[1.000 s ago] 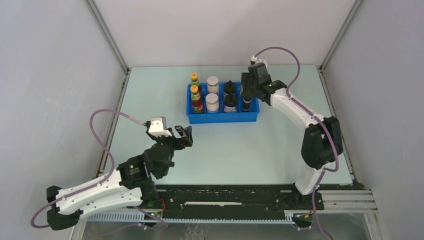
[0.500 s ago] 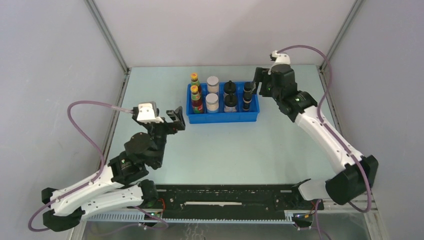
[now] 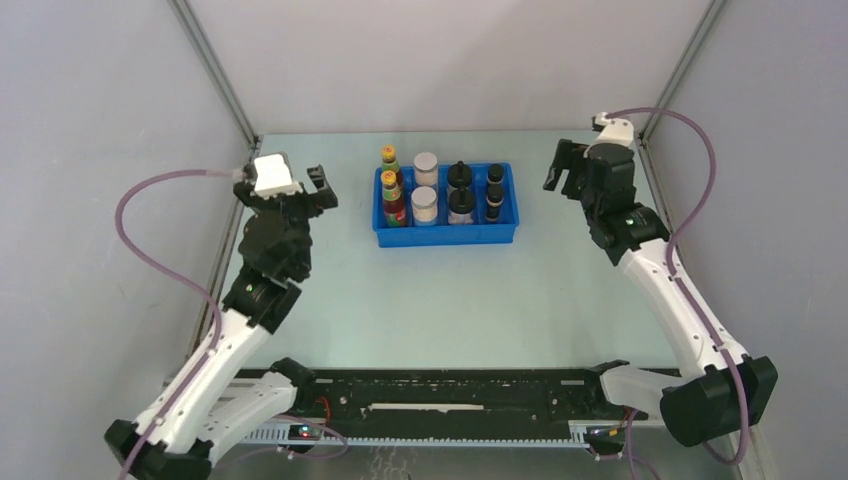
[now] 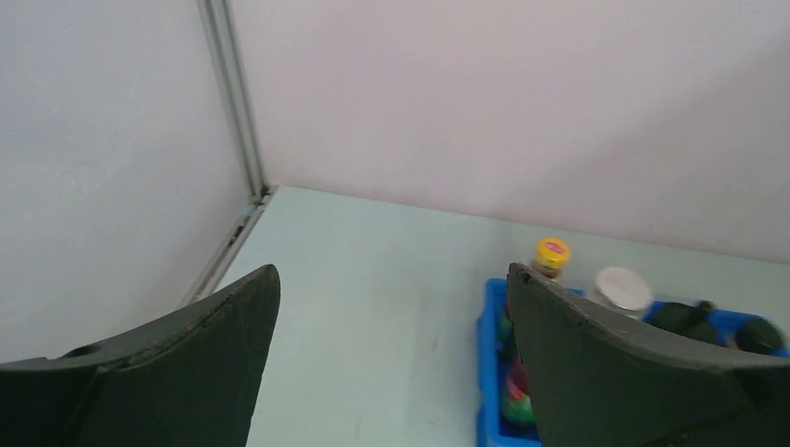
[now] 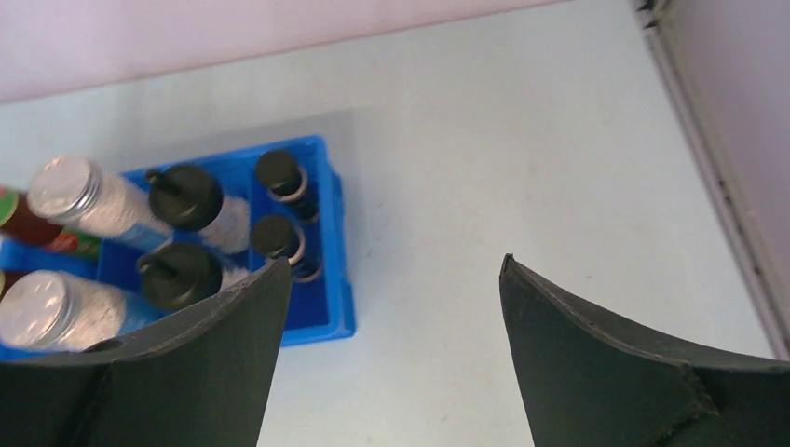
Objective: Organize the condiment bottles
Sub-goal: Reset both arms
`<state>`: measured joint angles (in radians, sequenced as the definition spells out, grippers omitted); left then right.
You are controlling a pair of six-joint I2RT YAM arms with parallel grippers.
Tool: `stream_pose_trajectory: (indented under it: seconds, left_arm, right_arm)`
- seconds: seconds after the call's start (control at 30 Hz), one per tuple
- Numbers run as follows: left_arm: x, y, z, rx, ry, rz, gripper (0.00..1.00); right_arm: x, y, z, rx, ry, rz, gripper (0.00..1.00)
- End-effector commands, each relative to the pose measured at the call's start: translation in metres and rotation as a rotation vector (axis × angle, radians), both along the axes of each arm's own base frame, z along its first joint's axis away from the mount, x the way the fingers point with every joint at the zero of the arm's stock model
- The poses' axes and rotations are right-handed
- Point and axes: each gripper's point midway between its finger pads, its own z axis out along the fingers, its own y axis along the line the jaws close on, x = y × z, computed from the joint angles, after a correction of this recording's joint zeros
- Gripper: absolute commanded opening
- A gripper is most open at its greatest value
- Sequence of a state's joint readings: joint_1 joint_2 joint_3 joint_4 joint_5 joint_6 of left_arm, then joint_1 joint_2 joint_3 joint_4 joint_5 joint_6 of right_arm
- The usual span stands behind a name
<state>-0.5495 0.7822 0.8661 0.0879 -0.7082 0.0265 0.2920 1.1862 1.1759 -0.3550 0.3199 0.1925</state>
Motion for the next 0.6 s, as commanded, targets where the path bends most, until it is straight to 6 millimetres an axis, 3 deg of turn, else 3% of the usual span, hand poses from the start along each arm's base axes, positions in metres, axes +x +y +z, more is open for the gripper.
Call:
stream_pose_trajectory:
  seconds: [0.0, 0.13, 0.27, 0.4, 0.57]
  left_arm:
    - [0.043, 0.007, 0.018, -0.022, -0.046, -0.052, 0.96]
    - [0.089, 0.033, -0.006, -0.049, -0.016, 0.015, 0.96]
    - [0.125, 0.056, -0.047, -0.035, 0.053, 0.085, 0.95]
    - [0.136, 0.085, -0.085, -0.046, 0.062, 0.166, 0.92]
    - [0.141, 0.098, -0.107, -0.066, 0.013, 0.159, 0.91]
  right_arm:
    - [0.011, -0.035, 0.035, -0.022, -0.132, -0.092, 0.91]
    - [0.025, -0.048, 0.038, -0.018, -0.167, -0.118, 0.92]
    - [0.042, -0.056, 0.027, -0.054, -0.171, -0.142, 0.93]
    - [0.060, -0.058, 0.001, -0.075, -0.135, -0.145, 0.94]
    - [0.073, -0.066, -0.019, -0.098, -0.109, -0.175, 0.94]
